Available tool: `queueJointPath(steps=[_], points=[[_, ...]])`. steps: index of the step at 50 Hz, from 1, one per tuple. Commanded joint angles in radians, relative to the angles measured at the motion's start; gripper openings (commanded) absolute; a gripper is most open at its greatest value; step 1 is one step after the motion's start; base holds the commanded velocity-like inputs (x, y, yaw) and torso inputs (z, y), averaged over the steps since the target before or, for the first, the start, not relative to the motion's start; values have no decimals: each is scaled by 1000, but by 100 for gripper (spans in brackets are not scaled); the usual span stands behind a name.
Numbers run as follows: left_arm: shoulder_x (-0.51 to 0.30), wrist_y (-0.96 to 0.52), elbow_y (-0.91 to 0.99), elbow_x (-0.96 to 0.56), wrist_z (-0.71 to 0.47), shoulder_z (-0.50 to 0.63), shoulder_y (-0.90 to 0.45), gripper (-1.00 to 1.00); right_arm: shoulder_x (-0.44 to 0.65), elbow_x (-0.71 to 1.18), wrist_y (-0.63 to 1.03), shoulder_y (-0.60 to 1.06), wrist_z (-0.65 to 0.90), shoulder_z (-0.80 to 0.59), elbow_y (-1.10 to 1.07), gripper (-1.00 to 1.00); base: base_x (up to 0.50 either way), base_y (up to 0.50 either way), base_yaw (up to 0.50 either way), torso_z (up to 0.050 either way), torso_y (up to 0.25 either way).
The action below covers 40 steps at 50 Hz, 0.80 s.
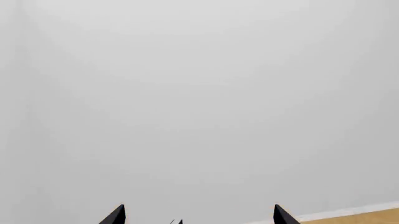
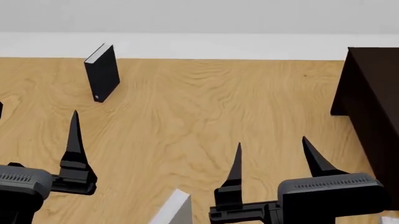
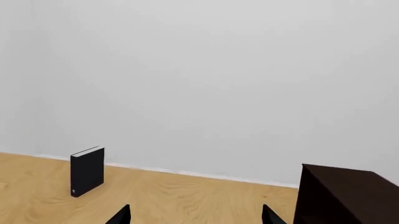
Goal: Pick up the book on the right and place it on the cabinet shelf.
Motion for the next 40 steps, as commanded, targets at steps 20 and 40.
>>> queueJointPath(steps=[20,40], points=[[-19,3,4,-9,-26,15,-4,100,8,0,2,8,29,-17,5,100,500,-149,0,0,2],[-29,0,13,-24,-39,20,-2,100,12,13,7,14,38,-26,14,100,170,-29,0,0,1]])
